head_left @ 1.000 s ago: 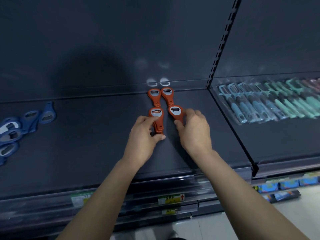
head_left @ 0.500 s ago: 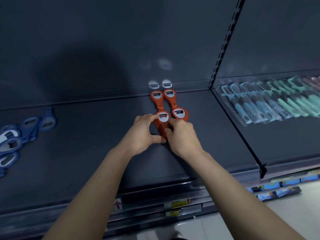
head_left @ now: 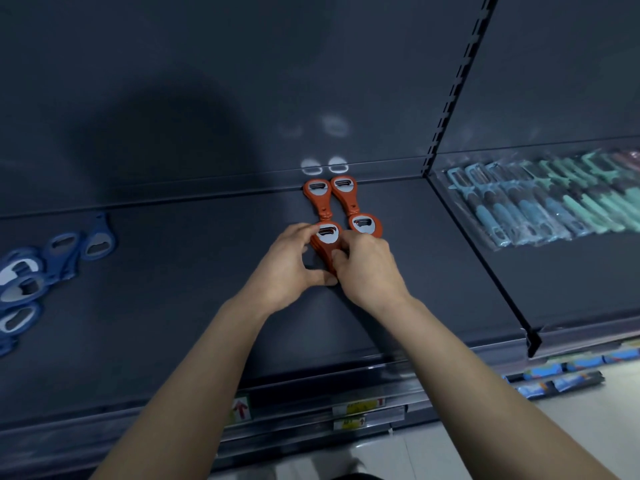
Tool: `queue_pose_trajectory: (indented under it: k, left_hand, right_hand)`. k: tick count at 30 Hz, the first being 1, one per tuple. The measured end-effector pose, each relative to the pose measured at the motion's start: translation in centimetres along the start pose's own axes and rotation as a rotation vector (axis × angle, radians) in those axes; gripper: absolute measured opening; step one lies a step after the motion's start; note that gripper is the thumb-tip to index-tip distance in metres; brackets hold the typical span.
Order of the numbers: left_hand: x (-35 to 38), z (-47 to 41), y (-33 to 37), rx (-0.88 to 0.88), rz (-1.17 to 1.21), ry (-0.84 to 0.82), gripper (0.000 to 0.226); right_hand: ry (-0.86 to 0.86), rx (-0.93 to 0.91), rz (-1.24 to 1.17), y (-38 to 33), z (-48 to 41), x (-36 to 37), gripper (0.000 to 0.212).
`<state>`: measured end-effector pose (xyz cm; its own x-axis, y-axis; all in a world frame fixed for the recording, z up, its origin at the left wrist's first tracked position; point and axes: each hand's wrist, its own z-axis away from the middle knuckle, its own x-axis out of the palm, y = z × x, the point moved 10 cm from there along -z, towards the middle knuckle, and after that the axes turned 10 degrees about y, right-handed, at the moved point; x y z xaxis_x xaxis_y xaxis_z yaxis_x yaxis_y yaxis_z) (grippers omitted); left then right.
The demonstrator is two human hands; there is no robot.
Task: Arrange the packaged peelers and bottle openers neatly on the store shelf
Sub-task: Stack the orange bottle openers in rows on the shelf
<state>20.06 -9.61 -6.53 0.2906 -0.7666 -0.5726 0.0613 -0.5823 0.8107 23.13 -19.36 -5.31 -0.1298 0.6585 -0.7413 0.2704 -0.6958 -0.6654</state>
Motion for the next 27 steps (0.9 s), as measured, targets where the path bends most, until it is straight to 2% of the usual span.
queue_pose_trajectory:
  k: [8, 16, 18, 22, 24, 27]
  left_hand:
    - [0.1, -0.2, -0.8, -0.064, 0.093, 0.023, 0.083]
    - [0.4, -0.2, -1.8, -0.092, 0.135, 0.059, 0.078]
    - [0.3, -0.2, -1.9, -0.096, 0.121, 0.066, 0.082]
    - [0.2, 0.4, -1.6, -0.083, 0.073, 0.055, 0.089]
    - [0.3, 0.8, -1.1, -0.062, 0.028, 0.044, 0.089]
    - [0.1, 1.4, -0.2, -0.052, 0.005, 0.068, 0.082]
  right_hand:
    - [-0.041, -0.002, 0.049, -0.3, 0.2, 0.3, 0.023]
    - [-0.032, -0.007, -0.010, -0.3, 0.4, -0.4, 0.027]
    - [0.025, 0.001, -0.024, -0.1, 0.4, -1.4, 0.025]
    - [0.245, -0.001, 0.067, 1.0, 0.0, -4.5, 0.019]
    - [0.270, 0.036, 0.120, 2.1, 0.0, -4.8, 0.025]
    - [0.214, 0.148, 0.178, 3.9, 0.3, -3.9, 0.047]
